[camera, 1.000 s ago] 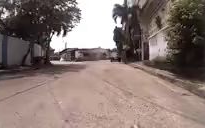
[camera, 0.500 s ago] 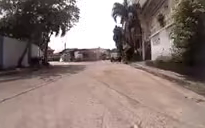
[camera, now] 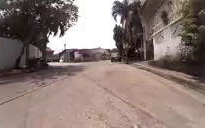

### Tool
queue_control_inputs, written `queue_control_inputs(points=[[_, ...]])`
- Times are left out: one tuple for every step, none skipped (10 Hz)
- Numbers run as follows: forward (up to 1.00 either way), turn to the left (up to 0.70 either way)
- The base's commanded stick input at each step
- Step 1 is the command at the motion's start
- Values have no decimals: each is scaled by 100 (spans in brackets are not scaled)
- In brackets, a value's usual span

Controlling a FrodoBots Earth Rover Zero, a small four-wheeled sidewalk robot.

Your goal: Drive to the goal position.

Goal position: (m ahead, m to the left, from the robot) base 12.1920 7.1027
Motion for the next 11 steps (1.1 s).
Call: queue_control_inputs(points=[[70,0],[70,0],[70,0],[70,0],[70,0],[70,0],[70,0],[70,0],[70,0],[70,0],[70,0]])
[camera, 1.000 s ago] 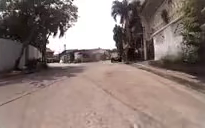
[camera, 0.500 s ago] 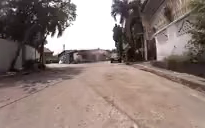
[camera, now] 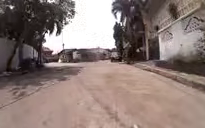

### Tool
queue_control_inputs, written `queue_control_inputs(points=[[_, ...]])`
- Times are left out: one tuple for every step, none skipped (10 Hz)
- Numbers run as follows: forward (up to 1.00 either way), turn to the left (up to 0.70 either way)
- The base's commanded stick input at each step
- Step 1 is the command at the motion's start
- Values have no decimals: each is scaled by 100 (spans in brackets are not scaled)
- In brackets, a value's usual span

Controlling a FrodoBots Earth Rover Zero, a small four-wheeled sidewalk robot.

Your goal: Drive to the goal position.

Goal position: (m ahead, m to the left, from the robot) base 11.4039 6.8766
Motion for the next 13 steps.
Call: queue_control_inputs(points=[[70,0],[70,0],[70,0],[70,0],[70,0],[70,0],[70,0],[70,0],[70,0],[70,0],[70,0],[70,34],[70,35]])
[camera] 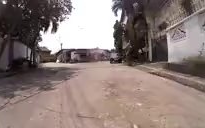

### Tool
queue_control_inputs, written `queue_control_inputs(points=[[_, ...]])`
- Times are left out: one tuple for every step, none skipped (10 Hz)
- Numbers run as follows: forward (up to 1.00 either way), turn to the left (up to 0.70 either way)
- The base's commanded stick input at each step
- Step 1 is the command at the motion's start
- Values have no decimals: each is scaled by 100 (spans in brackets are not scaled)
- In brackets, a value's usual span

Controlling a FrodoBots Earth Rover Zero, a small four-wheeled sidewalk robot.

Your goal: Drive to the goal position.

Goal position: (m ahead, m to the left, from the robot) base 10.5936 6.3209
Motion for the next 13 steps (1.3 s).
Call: queue_control_inputs(points=[[70,35],[70,35],[70,25],[70,5],[70,0],[70,0],[70,0],[70,0],[70,0],[70,0],[70,0],[70,0],[70,0]])
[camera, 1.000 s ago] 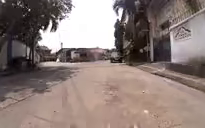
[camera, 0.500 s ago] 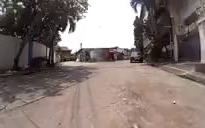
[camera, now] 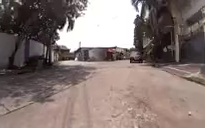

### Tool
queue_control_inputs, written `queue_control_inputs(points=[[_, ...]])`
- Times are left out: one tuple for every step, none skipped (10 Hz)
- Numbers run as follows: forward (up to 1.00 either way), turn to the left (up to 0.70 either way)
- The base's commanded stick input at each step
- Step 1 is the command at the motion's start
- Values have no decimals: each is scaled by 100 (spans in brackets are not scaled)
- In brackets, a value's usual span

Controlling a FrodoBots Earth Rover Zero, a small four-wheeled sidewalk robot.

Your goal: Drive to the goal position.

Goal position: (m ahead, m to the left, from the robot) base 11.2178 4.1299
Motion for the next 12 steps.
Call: queue_control_inputs(points=[[70,0],[70,0],[70,0],[70,0],[70,0],[70,0],[70,0],[70,0],[70,0],[70,0],[70,0],[70,0]])
